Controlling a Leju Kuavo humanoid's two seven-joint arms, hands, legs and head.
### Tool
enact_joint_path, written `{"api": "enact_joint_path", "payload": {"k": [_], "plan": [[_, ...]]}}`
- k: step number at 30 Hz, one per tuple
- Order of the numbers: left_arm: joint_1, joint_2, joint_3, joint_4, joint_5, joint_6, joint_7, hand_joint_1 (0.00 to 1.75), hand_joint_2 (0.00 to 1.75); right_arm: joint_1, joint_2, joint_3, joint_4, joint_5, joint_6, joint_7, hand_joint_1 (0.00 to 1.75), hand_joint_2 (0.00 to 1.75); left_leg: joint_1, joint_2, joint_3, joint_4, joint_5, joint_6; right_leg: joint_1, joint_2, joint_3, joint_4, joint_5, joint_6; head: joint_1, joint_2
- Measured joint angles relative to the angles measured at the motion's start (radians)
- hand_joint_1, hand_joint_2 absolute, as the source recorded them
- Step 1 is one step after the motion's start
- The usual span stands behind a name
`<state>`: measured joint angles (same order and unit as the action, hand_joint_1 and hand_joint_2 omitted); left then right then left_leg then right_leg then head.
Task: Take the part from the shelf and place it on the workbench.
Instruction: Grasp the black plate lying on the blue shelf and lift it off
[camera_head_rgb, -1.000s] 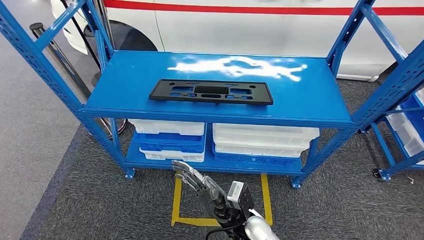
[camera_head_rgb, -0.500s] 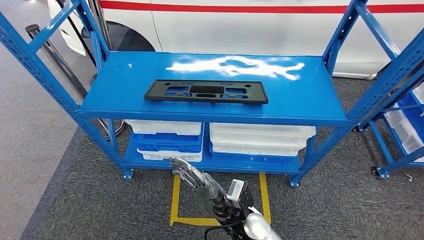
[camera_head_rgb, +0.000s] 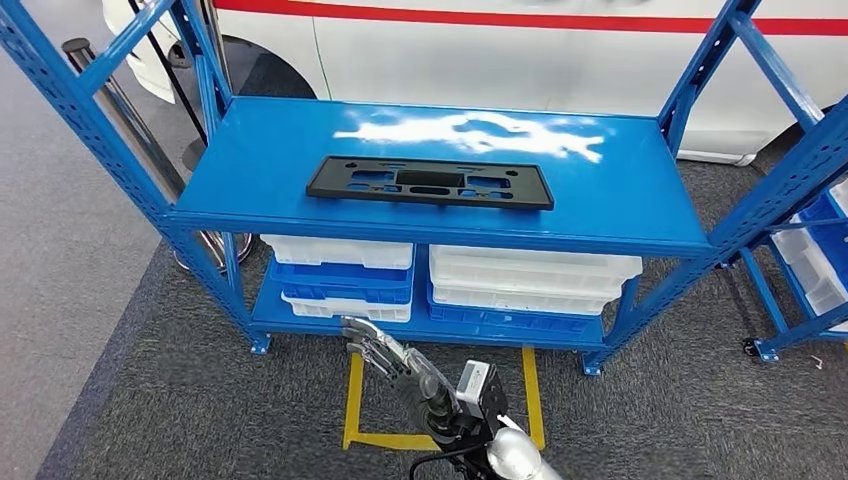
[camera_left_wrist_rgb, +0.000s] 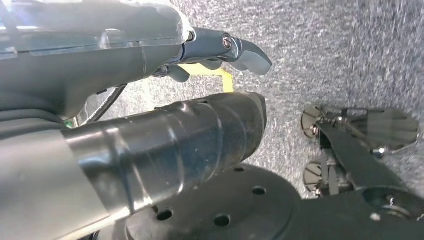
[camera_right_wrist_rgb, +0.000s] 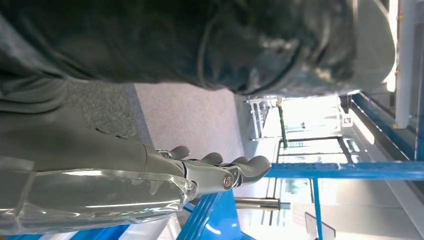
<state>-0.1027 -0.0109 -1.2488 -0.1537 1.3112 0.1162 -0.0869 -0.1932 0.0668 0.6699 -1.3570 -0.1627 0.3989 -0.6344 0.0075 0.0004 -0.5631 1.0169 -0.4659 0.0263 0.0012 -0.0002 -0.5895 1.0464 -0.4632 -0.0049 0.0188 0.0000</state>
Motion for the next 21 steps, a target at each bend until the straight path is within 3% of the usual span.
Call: {"api": "enact_joint_path", "payload": {"k": [2, 5, 8, 9, 10, 11, 13, 14, 16, 19, 21], "plan": [[0.000, -0.001, 0.000, 0.000, 0.000, 0.000, 0.000, 0.00, 0.00, 0.000, 0.000, 0.000, 0.002, 0.000, 0.000, -0.002, 0.00, 0.00, -0.002, 0.001, 0.000, -0.002, -0.001, -0.010, 0.004, 0.001, 0.005, -0.019, -0.001, -0.005, 0.000, 0.000], [-0.001, -0.001, -0.001, 0.000, -0.003, 0.000, 0.000, 0.00, 0.00, -0.001, 0.001, 0.000, 0.005, 0.002, 0.000, -0.004, 0.00, 0.00, -0.001, 0.001, -0.008, 0.023, -0.023, -0.025, -0.007, 0.000, 0.019, -0.038, 0.006, -0.018, -0.001, 0.000], [0.000, -0.001, -0.002, 0.000, -0.005, 0.000, 0.000, 0.00, 0.00, -0.003, 0.002, 0.001, 0.010, 0.005, 0.000, -0.006, 0.00, 0.00, 0.004, 0.000, -0.089, 0.190, -0.104, -0.037, -0.010, -0.002, 0.026, -0.044, 0.006, -0.027, -0.002, 0.000], [0.001, -0.001, -0.002, 0.000, -0.006, 0.000, 0.000, 0.00, 0.00, -0.002, 0.002, 0.001, 0.013, 0.007, 0.000, -0.007, 0.00, 0.00, 0.007, 0.000, -0.119, 0.244, -0.119, -0.041, -0.010, -0.002, 0.027, -0.043, 0.005, -0.028, -0.002, 0.000], [0.002, -0.001, -0.002, 0.000, -0.007, 0.000, 0.000, 0.00, 0.00, -0.002, 0.002, 0.001, 0.016, 0.009, 0.000, -0.009, 0.00, 0.00, 0.009, 0.000, -0.135, 0.267, -0.115, -0.045, -0.010, -0.001, 0.028, -0.042, 0.002, -0.027, -0.002, 0.000], [0.003, -0.001, -0.002, 0.000, -0.007, 0.000, 0.000, 0.00, 0.00, -0.002, 0.002, 0.001, 0.018, 0.011, 0.000, -0.011, 0.00, 0.00, 0.012, 0.001, -0.132, 0.251, -0.091, -0.047, -0.011, 0.000, 0.031, -0.041, -0.001, -0.025, -0.002, 0.000], [0.003, -0.001, -0.002, 0.000, -0.008, -0.001, 0.000, 0.00, 0.00, -0.002, 0.002, 0.002, 0.020, 0.015, 0.000, -0.015, 0.00, 0.00, 0.017, 0.001, -0.082, 0.131, -0.017, -0.050, -0.013, 0.002, 0.037, -0.035, -0.011, -0.018, -0.002, 0.000], [0.003, -0.001, -0.002, 0.000, -0.008, -0.001, 0.000, 0.00, 0.00, -0.002, 0.002, 0.002, 0.021, 0.016, 0.000, -0.016, 0.00, 0.00, 0.016, 0.001, -0.053, 0.069, 0.006, -0.049, -0.012, 0.003, 0.038, -0.029, -0.017, -0.012, -0.003, 0.000], [0.002, -0.001, -0.002, 0.000, -0.008, -0.001, 0.000, 0.00, 0.00, -0.004, 0.002, 0.002, 0.022, 0.017, -0.001, -0.019, 0.00, 0.00, 0.012, -0.001, -0.027, 0.010, 0.014, -0.038, -0.009, 0.004, 0.038, -0.023, -0.024, 0.001, -0.004, 0.000], [0.003, -0.001, -0.002, 0.000, -0.008, -0.001, 0.000, 0.00, 0.00, -0.005, 0.002, 0.002, 0.023, 0.018, -0.001, -0.020, 0.00, 0.00, 0.012, -0.004, -0.019, 0.004, 0.007, -0.013, -0.009, 0.003, 0.038, -0.008, -0.025, 0.016, -0.004, 0.000], [0.003, -0.001, -0.002, 0.000, -0.008, -0.001, 0.000, 0.00, 0.00, -0.007, 0.002, 0.002, 0.023, 0.018, -0.001, -0.021, 0.00, 0.00, 0.013, -0.004, -0.008, 0.001, 0.004, 0.001, -0.012, 0.003, 0.008, 0.054, -0.056, 0.024, -0.003, 0.000]]}}
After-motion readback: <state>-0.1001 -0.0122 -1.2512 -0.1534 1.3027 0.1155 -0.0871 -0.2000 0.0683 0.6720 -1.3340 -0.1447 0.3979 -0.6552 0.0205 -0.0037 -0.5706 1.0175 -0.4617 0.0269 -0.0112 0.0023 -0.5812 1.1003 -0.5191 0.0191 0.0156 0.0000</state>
